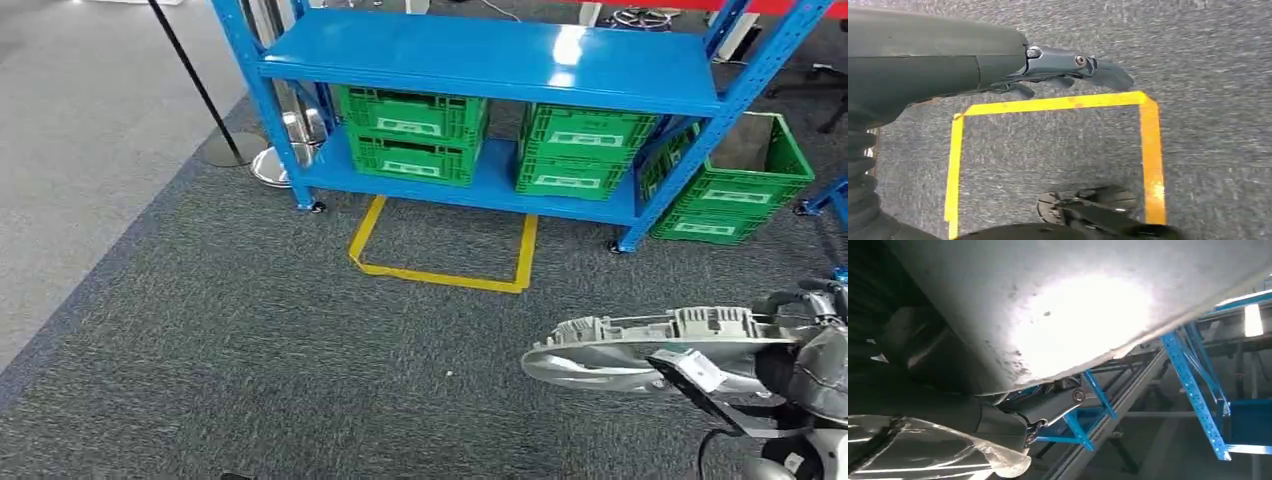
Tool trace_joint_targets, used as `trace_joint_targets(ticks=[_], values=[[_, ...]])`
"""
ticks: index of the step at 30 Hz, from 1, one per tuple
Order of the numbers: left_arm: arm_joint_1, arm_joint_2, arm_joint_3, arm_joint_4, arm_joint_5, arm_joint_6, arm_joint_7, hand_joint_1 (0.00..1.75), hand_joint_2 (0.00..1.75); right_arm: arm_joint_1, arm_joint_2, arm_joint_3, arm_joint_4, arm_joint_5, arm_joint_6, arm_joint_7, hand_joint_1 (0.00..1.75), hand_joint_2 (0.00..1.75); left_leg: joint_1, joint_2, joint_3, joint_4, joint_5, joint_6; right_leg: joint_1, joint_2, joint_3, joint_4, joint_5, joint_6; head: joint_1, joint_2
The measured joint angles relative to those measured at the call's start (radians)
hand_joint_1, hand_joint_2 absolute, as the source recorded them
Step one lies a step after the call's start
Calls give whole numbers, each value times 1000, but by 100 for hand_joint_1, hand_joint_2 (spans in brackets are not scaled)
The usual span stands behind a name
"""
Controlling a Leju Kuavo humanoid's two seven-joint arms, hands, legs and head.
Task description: Take the parts from the cabinet and place them on the table.
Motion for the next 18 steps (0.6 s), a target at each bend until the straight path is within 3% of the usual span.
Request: trace_joint_targets(ticks=[1,3,4,5,6,7,8,9,10,11,13,14,15,16,18], values=[[-5,3,0,9,0,5,0,0,175,-1,0,-3,0,0,0,0,175,175,-3,-1,1,-26,-11,11,-2,-2,-4,-3,14,7,3,0],[-7,14,4,27,0,16,0,0,175,-2,1,-4,-2,-1,0,0,175,175,-14,-2,-16,-24,10,25,-10,-4,-9,-18,44,17,2,0],[-3,19,6,39,0,21,0,0,175,2,1,-5,-2,-2,1,-1,175,175,-11,3,-31,-34,27,36,-13,0,-15,-19,53,24,0,0],[-4,24,7,45,0,27,0,0,175,7,2,-5,-2,-2,1,-1,175,175,-11,8,-41,-33,41,46,-16,3,-27,-6,12,25,0,0],[-3,29,7,51,0,31,0,0,175,9,2,-5,-2,-3,2,-2,175,175,-11,8,-56,-33,53,53,-14,5,-43,33,-56,25,3,0],[-4,32,8,60,0,35,0,0,175,9,2,-6,-2,-6,2,-2,175,175,-14,10,-71,-32,65,60,-14,5,-57,104,-130,25,3,0],[-7,35,8,68,-1,37,0,0,175,9,2,-6,-2,-8,2,-2,175,175,-18,10,-87,-31,79,62,-12,6,-68,186,-185,25,5,0],[-9,38,8,77,-2,39,0,0,175,9,2,-7,-2,-9,2,-2,175,175,-22,10,-105,-30,92,63,-10,6,-73,253,-208,24,5,0],[-11,40,9,84,-5,42,-2,0,175,10,2,-7,-2,-12,3,-2,175,175,-25,11,-124,-28,105,64,-7,6,-68,295,-197,20,5,0],[-12,44,10,91,-6,43,-2,0,175,10,2,-7,-2,-14,3,-2,175,175,-26,11,-144,-23,117,63,-3,7,-45,298,-159,16,5,0],[-11,48,11,101,-6,45,-3,0,175,10,2,-7,-2,-15,3,-2,175,175,-27,12,-177,-15,138,61,6,7,49,208,-88,5,5,0],[-12,50,11,105,-6,45,-3,0,175,10,2,-7,-2,-15,3,-2,175,175,-27,12,-187,-12,150,59,11,7,128,110,-95,-2,5,0],[-13,50,11,108,-6,45,-3,0,175,8,2,-8,-5,-15,3,-2,175,175,-33,10,-193,-8,157,54,17,6,208,6,-138,-6,5,0],[-14,51,11,112,-6,45,-4,0,175,6,2,-9,-8,-15,3,-3,175,175,-33,12,-198,-7,171,50,15,6,245,-70,-168,-9,3,0],[-16,55,12,120,-7,48,-5,0,175,7,2,-11,-10,-17,4,-5,175,175,-27,12,-205,-11,190,38,23,7,221,-63,-163,-17,5,0]])
